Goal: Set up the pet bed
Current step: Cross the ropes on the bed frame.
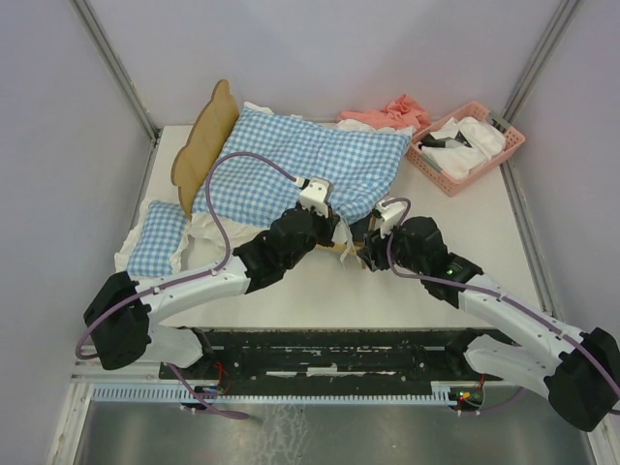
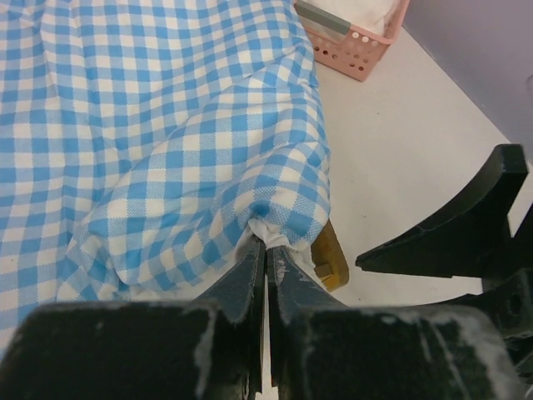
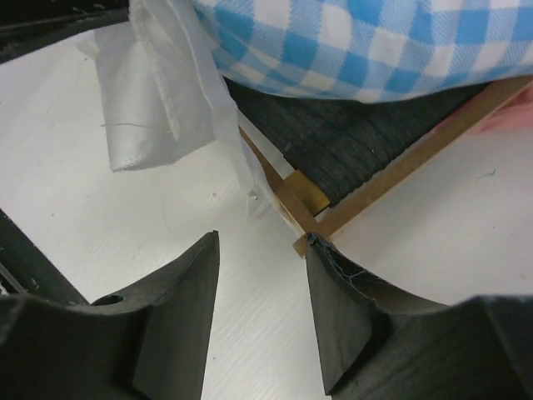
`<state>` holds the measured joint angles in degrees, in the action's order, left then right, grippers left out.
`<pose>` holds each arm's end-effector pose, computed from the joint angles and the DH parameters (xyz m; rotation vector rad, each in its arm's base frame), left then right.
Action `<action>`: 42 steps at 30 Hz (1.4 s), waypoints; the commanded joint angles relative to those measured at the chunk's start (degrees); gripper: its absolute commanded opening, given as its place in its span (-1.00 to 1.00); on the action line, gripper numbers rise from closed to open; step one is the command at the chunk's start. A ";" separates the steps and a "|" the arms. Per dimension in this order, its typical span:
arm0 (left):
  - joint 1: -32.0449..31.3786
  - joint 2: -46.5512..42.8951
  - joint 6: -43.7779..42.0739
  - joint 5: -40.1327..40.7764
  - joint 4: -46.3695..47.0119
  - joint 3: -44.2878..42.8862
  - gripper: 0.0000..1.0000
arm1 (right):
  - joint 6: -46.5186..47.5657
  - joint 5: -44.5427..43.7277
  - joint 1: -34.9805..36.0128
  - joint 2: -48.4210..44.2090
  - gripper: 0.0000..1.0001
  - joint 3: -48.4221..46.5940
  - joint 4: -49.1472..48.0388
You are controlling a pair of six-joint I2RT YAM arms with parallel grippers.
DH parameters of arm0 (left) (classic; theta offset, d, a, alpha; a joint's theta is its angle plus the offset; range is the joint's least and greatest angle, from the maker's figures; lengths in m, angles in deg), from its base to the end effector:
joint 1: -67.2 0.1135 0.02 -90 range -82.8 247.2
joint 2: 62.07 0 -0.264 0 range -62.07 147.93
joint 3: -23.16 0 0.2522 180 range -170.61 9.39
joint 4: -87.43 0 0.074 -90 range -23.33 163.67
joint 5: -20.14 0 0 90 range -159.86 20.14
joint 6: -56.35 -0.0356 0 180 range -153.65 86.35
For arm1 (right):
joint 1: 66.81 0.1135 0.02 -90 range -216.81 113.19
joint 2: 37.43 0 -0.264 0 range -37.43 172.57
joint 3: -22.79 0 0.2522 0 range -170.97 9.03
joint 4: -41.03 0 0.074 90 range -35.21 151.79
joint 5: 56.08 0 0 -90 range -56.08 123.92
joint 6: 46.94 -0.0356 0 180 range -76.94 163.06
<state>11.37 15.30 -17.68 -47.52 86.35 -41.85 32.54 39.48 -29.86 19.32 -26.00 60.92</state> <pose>0.1868 -0.2511 0.2923 0.3497 1.7868 -0.5448 0.1752 0.1361 0.2482 -0.5425 2.0403 0.6057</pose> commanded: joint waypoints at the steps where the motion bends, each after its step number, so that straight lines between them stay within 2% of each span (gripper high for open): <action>1: 1.94 -2.79 2.89 -6.95 6.08 -0.02 -0.95 | 6.24 -1.11 1.76 2.89 0.06 -1.73 -6.74; 15: 5.64 -3.15 6.67 -10.06 6.60 0.42 -0.95 | 15.09 -9.50 5.54 14.20 -0.09 -4.32 -8.71; 17: 6.33 -3.26 7.65 -10.45 6.58 0.62 -0.95 | 15.54 -11.67 5.60 15.39 -0.25 -4.50 -8.82; 20: 7.04 -3.36 8.29 -10.89 6.33 0.86 -0.95 | 16.14 -14.47 5.61 14.13 -0.87 -3.66 -9.00; 22: 7.75 -3.29 8.18 -10.73 6.43 1.27 -0.95 | 15.53 -14.99 5.59 11.87 -0.96 -3.89 -7.32; 26: 9.24 -2.59 8.46 -10.64 6.47 2.19 -0.95 | 14.73 -10.72 5.63 6.20 -0.96 -2.50 -8.17; 29: 10.13 -2.76 9.11 -11.15 7.72 3.35 -0.95 | 14.75 -8.35 5.61 5.68 -0.95 -2.07 -9.30; 33: 10.67 -2.66 9.80 -11.70 8.14 3.79 -0.95 | 17.57 -8.91 5.63 11.29 -0.62 -3.31 -8.95; 42: 11.46 -2.83 10.26 -12.49 8.25 4.04 -0.95 | 21.03 -4.96 5.59 17.57 -0.28 -5.98 -11.42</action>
<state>21.86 14.38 -9.09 -60.21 90.51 -37.78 51.44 32.05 -24.15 34.97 -29.32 51.43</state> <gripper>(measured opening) 0.043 0.335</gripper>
